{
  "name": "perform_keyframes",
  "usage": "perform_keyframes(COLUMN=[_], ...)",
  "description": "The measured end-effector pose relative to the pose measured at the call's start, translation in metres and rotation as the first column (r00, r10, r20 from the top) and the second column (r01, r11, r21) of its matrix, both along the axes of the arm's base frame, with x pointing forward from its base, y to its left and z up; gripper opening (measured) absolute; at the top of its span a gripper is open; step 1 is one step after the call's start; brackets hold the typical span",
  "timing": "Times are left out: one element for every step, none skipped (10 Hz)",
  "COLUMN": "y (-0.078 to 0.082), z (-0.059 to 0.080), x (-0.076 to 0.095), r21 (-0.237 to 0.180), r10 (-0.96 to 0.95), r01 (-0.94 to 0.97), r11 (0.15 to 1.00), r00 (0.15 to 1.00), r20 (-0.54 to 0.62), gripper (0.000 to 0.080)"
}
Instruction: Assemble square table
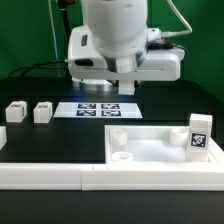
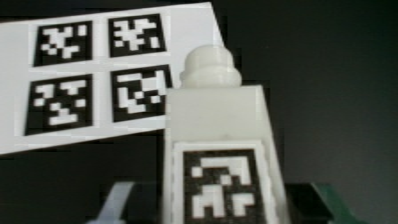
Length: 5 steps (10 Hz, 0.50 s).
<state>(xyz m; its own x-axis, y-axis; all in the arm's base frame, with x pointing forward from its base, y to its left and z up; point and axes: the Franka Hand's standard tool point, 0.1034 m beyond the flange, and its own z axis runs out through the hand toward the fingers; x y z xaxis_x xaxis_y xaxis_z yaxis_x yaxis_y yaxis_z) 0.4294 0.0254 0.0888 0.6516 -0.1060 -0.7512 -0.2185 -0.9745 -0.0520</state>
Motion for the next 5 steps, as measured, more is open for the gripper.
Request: perform_keyframes(y=[-0.004, -0.004, -0.002, -0.003, -0.007], z=[-0.004, -0.008, -0.013, -0.025, -0.016], x=[-0.005, 0.003, 0.006, -0.004, 0.006], r21=[-0.004, -0.018, -0.030, -0.033, -0.044], r10=[-0.008, -0.009, -0.021, -0.056, -0.033], r01=[0.008, 0.010, 0.026, 0.064, 0.045], r11=[1.000, 1.000, 0.999, 0.997, 0.998], r00=[1.000, 0.998, 0.987, 0.977, 0.970], r20=[-0.003, 0.067, 0.161, 0.206, 0.242], gripper=[0.0289, 0.0289, 0.0290, 0.0290, 0.0290])
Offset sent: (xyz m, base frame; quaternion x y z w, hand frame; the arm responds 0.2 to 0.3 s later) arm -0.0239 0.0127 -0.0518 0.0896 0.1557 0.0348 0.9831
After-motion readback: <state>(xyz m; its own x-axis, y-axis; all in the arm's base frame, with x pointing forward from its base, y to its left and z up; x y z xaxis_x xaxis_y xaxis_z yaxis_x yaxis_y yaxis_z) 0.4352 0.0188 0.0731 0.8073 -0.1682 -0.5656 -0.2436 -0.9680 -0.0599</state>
